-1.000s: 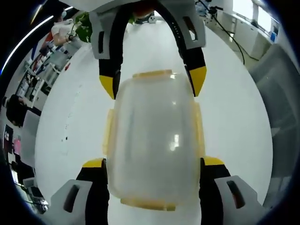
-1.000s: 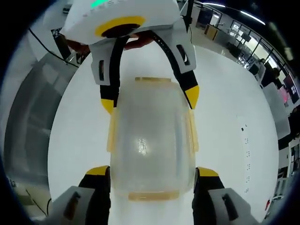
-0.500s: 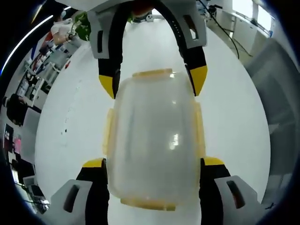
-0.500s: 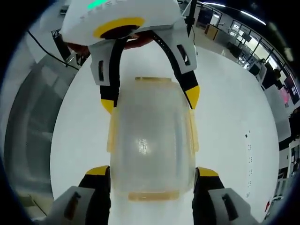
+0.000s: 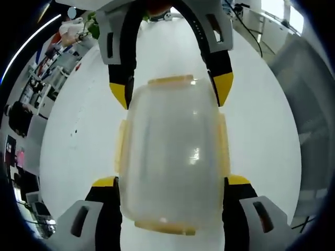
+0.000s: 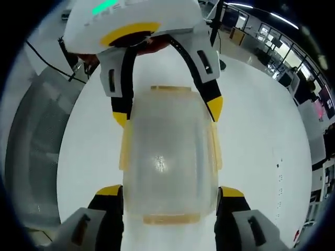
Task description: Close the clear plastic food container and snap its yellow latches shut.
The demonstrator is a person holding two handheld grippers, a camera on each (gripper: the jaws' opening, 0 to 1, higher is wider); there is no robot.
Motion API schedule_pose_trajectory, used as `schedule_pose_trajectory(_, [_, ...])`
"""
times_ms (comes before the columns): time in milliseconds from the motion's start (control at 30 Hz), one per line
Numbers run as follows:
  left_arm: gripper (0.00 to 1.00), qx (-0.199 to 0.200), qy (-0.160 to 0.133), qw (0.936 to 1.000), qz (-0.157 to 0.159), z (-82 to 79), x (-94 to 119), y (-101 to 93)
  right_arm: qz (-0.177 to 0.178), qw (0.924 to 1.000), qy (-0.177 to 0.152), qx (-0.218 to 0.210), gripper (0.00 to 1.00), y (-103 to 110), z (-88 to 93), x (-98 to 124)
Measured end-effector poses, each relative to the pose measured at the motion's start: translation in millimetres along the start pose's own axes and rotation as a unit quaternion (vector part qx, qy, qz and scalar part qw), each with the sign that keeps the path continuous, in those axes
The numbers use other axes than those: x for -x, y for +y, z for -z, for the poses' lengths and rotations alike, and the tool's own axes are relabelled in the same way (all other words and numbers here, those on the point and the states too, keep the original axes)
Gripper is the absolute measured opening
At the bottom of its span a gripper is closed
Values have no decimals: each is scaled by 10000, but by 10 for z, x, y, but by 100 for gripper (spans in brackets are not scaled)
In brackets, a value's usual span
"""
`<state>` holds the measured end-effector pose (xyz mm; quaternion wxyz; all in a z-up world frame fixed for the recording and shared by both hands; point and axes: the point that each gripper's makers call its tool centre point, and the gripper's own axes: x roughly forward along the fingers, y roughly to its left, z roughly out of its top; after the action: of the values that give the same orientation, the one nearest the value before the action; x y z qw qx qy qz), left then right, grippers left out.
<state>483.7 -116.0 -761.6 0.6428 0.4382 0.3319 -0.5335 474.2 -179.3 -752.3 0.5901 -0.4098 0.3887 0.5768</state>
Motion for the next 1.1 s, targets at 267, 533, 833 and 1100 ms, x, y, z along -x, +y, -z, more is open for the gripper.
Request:
schedule_pose_trajectory(267, [76,20,9,10000,-13,182,64,33,-4,10000,-33,19,71,-23,-170,-67])
schedule_pose_trajectory(533, [77,55,-29,10000,-63,206,56,141,-8,10000,26,51,71,-144,-192,-80])
schedule_pose_trajectory(833, [77,121,-111,9998,-112,198,23,289,-11,9999,72,91,71,-299,-184,-79])
schedule_pose_trajectory(1100, [77,136,-142,9997,-113,176,-10,417,-12,9999,104,102,71,-432,-155,-75])
